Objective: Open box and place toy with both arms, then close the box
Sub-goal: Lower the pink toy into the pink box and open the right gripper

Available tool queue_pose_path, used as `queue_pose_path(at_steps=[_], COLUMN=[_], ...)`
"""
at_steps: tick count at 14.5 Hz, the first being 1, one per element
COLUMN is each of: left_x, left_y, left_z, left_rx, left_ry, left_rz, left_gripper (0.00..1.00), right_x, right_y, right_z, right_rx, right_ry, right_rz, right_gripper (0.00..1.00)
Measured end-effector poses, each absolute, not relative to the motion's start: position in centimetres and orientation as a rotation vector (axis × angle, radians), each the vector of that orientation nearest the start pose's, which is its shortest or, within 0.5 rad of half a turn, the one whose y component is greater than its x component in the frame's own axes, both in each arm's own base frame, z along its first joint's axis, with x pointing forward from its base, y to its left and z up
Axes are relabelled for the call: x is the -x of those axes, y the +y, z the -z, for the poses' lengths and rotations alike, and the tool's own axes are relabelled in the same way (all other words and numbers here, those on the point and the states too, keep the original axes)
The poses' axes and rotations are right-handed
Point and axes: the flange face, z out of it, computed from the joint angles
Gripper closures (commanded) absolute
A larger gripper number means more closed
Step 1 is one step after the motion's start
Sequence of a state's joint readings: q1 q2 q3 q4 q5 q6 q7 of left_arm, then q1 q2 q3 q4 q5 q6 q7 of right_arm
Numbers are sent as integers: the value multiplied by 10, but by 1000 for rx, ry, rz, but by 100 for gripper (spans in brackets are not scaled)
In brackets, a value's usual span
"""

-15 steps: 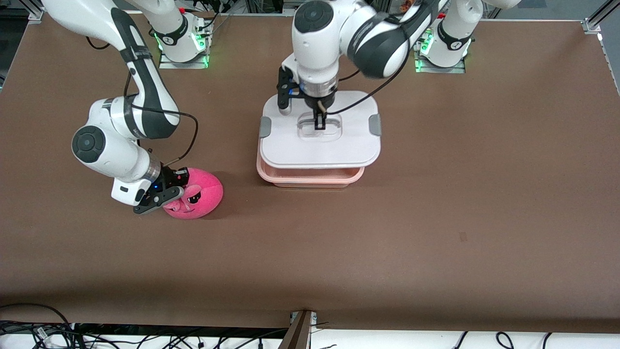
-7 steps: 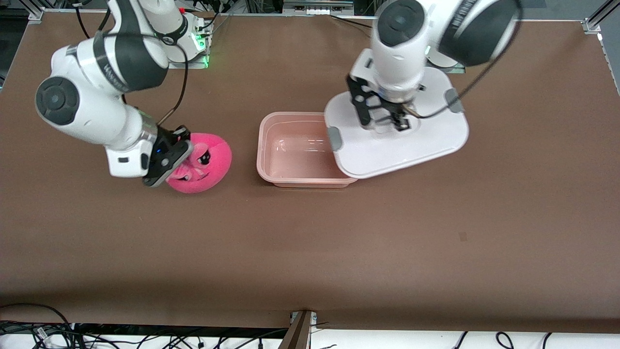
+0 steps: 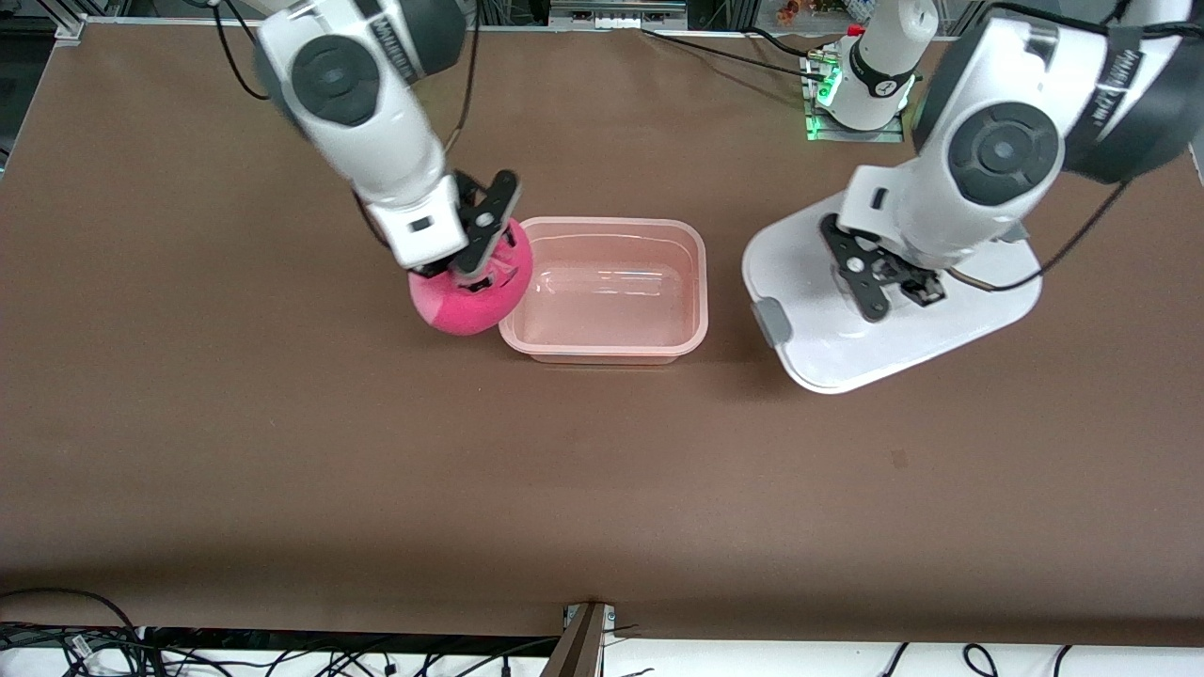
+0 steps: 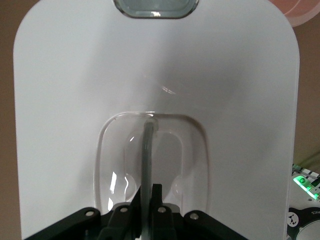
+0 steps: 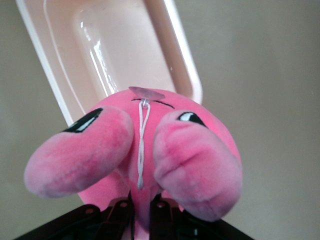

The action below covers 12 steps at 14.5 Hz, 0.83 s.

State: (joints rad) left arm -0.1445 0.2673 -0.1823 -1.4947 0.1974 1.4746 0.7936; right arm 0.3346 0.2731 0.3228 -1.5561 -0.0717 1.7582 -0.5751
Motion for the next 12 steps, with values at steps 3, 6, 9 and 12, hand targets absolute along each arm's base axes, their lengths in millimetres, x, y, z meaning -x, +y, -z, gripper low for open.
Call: queue_pose_path(at_steps=[3,6,9,12], left_x=[-607,-620,-625,-627], left_y=[-118,-95,-92,-90], left_z=[-482,-471,-465,-462], left_rx=[2588,2601,2606,2609], left_ry=[1618,1620,1618,1615], left_rz=[-492,-455,-436,-434], left_gripper=[100,100,100,100], right_x=[-496,-485,-484,-477], right_y=[405,426,436,454], right_z=[-473,-449,-426,-412], right_rx=[2493,2467,2454,2431], right_ry=[-1950,-2057,-2118,-2158], right_rz=[-127,-177,-211,-209], right_gripper=[100,100,100,27])
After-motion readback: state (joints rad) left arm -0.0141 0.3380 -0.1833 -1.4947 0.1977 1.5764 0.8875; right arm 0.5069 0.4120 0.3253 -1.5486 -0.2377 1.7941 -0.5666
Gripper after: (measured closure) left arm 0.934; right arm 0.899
